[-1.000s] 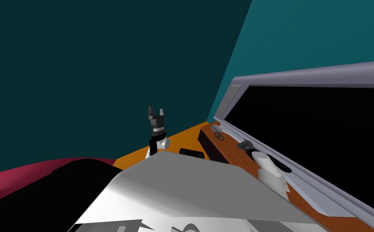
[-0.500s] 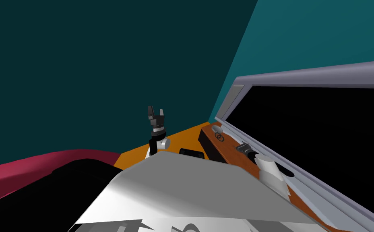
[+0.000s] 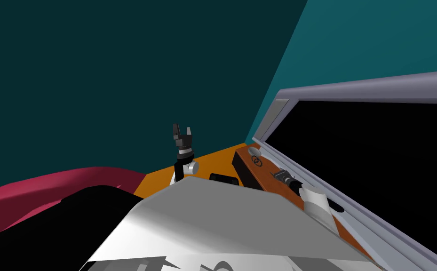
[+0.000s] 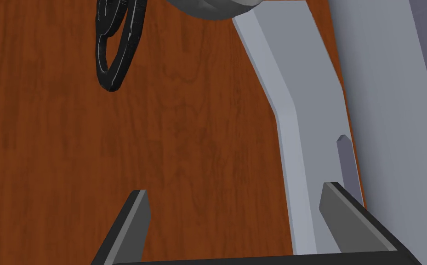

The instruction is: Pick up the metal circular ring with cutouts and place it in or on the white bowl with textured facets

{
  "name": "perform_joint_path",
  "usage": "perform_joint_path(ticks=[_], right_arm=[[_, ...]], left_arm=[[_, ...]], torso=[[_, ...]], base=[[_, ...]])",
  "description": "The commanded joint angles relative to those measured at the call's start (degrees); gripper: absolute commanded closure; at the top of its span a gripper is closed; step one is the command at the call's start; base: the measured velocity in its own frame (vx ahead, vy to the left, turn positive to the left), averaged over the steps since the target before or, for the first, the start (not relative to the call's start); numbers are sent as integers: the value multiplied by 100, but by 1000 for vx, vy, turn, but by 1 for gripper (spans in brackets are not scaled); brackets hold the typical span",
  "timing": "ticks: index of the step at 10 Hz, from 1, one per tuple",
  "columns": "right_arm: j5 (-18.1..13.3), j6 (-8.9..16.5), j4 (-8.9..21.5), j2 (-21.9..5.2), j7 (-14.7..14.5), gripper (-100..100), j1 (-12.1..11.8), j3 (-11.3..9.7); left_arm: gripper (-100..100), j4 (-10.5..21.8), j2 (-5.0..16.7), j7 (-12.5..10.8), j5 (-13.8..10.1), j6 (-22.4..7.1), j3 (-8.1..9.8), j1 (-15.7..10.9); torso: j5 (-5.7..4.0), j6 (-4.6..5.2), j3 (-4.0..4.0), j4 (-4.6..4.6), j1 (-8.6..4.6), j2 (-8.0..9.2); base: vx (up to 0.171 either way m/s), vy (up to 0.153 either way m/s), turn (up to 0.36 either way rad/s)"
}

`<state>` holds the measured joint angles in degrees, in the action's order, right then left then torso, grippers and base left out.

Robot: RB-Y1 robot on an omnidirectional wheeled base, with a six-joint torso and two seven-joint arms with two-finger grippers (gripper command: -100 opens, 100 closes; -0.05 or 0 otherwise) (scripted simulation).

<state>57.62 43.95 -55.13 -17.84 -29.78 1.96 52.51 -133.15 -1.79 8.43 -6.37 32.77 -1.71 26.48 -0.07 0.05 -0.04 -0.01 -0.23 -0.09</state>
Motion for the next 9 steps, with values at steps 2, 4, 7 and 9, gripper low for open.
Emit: perform_joint_path(ticks=[2, 4, 7, 9], right_arm=[[206, 349, 374, -32, -163, -100, 58, 248], [392, 613, 703, -62, -323, -100, 118, 458], [735, 1100, 1171, -110, -624, -100, 218, 853], [892, 1322, 1548, -130, -764, -100, 259, 1037]], left_arm=[[0, 0, 0, 0, 0, 0, 0, 0], [0, 0, 0, 0, 0, 0, 0, 0], [0, 0, 0, 0, 0, 0, 0, 0], [0, 0, 0, 0, 0, 0, 0, 0]], torso=[[0, -2, 1, 1, -5, 1], [0, -2, -1, 0, -5, -2], [-1, 1, -1, 0, -3, -2], [0, 1, -3, -1, -2, -6]], base=[[-12, -60, 110], [-6, -54, 118], [-7, -61, 114], [-1, -52, 103]])
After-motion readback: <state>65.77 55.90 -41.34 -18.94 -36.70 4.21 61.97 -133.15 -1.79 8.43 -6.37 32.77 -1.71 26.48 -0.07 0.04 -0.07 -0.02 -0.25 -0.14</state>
